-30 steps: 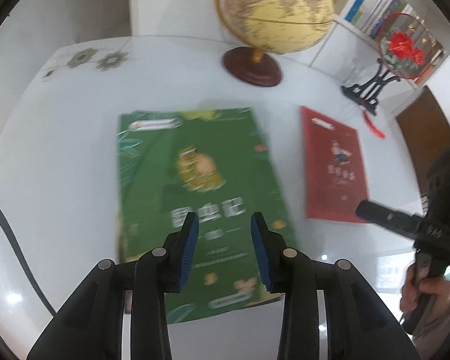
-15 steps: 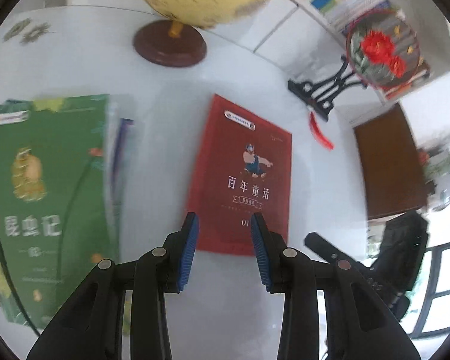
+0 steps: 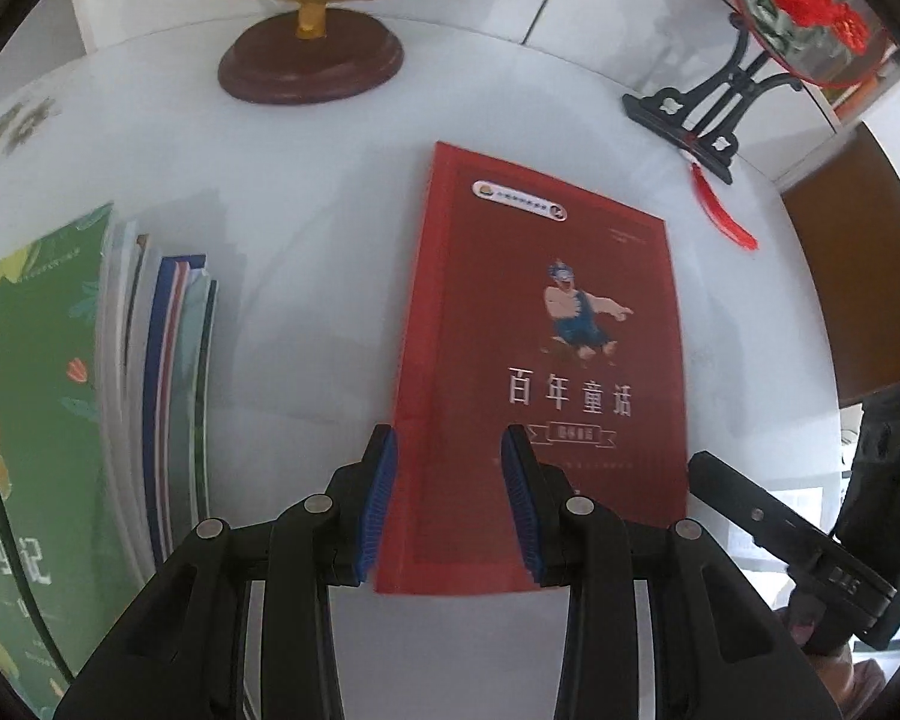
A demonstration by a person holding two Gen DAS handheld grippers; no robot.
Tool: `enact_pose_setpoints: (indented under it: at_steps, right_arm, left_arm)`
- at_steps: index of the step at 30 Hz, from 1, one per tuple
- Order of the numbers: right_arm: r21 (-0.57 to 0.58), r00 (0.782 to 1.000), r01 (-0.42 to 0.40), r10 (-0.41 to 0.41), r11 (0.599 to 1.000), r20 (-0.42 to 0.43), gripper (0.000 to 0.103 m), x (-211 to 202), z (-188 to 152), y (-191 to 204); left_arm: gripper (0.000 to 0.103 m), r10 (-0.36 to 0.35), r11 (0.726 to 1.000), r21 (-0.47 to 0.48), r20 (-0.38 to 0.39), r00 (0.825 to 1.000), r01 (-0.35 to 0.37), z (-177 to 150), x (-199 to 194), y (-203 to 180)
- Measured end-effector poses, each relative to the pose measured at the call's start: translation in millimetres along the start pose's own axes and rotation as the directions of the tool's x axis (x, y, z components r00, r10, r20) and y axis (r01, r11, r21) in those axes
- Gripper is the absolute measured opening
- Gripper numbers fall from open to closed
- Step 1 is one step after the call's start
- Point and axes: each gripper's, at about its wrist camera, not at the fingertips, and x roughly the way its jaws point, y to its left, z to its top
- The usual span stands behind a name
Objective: Organize books
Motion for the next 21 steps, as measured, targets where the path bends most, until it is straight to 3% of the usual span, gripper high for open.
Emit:
enact_pose_setpoints:
  at_steps: [5,10,14,17,20,21]
  right_arm:
    - [0.008,0.998,-0.057,0.057,0.998,0.021,0.056,1,0,-4]
    - [0.028,0.996,-0.084,0.083,0.996,0.030,0.059,1,-1,-5]
    - [0.058,0.994,-0.106,0.104,0.993,0.028,0.064,1,-1,-6]
    - [0.111,0.988,-0.157,0.157,0.981,0.003,0.064,0,2,-11]
    - [0.089,0.926,-0.373,0.365,0.924,0.096,0.053,-22,-1,-12]
    - [0.038,0.921,-0.386,0.382,0.922,0.075,0.052,-25,-1,-3]
  left_arm:
    - [0.038,-0.011,1.000,-0.023,-0.032,0.999,0.010,2,13,8]
    - [0.059,-0.080,0.996,-0.040,-0.035,0.996,0.078,3,17,9]
    - [0.060,-0.050,0.998,0.028,-0.046,0.998,0.051,0,19,-2]
    - [0.060,-0.082,0.996,0.018,-0.036,0.996,0.083,-2,15,3]
    - [0.058,-0.081,0.995,0.049,-0.048,0.996,0.083,-5,15,-2]
    - [0.058,-0.075,0.996,0.055,-0.045,0.996,0.077,-7,15,-4]
